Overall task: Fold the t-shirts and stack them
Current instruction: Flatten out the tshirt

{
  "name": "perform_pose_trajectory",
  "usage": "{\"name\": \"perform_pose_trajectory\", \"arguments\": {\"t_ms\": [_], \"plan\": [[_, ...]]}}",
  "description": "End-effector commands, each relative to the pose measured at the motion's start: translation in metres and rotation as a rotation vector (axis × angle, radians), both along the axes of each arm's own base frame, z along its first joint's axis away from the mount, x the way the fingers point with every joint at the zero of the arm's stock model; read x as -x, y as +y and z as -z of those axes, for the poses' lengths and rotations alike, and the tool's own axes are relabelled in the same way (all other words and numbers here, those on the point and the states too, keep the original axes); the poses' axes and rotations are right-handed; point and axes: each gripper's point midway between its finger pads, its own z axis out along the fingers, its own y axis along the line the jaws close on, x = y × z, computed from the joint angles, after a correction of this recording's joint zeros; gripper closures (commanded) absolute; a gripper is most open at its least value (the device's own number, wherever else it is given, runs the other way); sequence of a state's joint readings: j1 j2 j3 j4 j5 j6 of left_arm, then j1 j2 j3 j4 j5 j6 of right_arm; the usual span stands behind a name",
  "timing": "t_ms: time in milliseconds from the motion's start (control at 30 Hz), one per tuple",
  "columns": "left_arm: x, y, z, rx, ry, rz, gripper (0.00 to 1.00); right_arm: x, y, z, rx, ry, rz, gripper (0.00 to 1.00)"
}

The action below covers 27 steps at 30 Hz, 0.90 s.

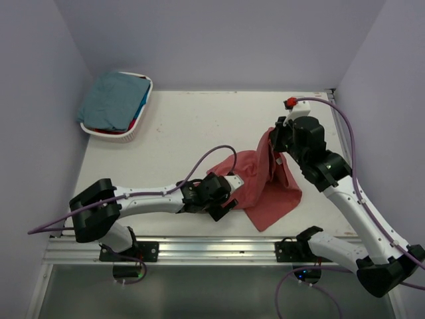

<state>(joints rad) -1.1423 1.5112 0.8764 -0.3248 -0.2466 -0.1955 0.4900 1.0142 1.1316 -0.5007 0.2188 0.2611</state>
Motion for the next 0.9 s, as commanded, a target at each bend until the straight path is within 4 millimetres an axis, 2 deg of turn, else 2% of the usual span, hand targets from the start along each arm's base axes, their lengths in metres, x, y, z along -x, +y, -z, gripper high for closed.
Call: {"name": "perform_pose_trajectory", "arguments": {"t_ms": [0,100,200,233,300,333,367,400,467,500,567,600,667,700,767,800,867], "plan": [[0.005,-0.005,0.006,-0.035,0.027,0.052,0.03,-0.006,-0.001,-0.007,-0.013,-0.032,0.020,1.00],[0.001,-0.001,0.021,-0.096,0.027,0.038,0.08,-0.006,-0.002,-0.005,-0.008,-0.029,0.025,1.00],[-0.003,0.000,0.023,-0.115,0.013,0.020,0.33,-0.006,-0.003,-0.006,-0.004,-0.032,0.029,1.00],[-0.006,-0.001,0.018,-0.106,-0.001,0.011,0.55,-0.006,-0.004,-0.005,-0.001,-0.030,0.032,1.00],[-0.014,0.001,0.008,-0.101,-0.045,-0.027,0.76,-0.007,-0.004,-0.004,0.001,-0.030,0.035,1.00],[-0.018,0.001,-0.003,-0.085,-0.069,-0.046,0.94,-0.006,-0.005,-0.004,0.001,-0.030,0.037,1.00],[-0.025,0.005,-0.013,-0.081,-0.108,-0.089,1.00,-0.006,-0.005,-0.004,0.003,-0.031,0.041,1.00],[-0.030,0.003,-0.030,-0.047,-0.139,-0.114,1.00,-0.006,-0.006,-0.004,0.004,-0.030,0.042,1.00],[-0.038,0.010,-0.050,-0.030,-0.192,-0.177,1.00,-0.006,-0.008,-0.003,0.010,-0.028,0.055,1.00],[-0.042,0.010,-0.073,0.024,-0.223,-0.203,1.00,-0.007,-0.009,-0.002,0.013,-0.025,0.060,1.00],[-0.046,0.015,-0.096,0.068,-0.258,-0.253,1.00,-0.009,-0.014,0.001,0.028,-0.015,0.094,1.00],[-0.047,0.016,-0.120,0.128,-0.281,-0.274,1.00,-0.010,-0.017,0.005,0.039,-0.003,0.111,1.00],[-0.047,0.020,-0.142,0.185,-0.297,-0.300,1.00,-0.014,-0.020,0.014,0.060,0.030,0.142,1.00],[-0.046,0.019,-0.163,0.244,-0.306,-0.305,1.00,-0.016,-0.024,0.019,0.080,0.048,0.170,1.00],[-0.041,0.021,-0.176,0.269,-0.288,-0.303,1.00,-0.022,-0.025,0.033,0.102,0.094,0.197,1.00],[-0.040,0.019,-0.192,0.305,-0.282,-0.306,1.00,-0.023,-0.027,0.038,0.115,0.112,0.213,1.00],[-0.032,0.019,-0.199,0.319,-0.246,-0.293,1.00,-0.029,-0.029,0.055,0.134,0.168,0.251,1.00]]}}
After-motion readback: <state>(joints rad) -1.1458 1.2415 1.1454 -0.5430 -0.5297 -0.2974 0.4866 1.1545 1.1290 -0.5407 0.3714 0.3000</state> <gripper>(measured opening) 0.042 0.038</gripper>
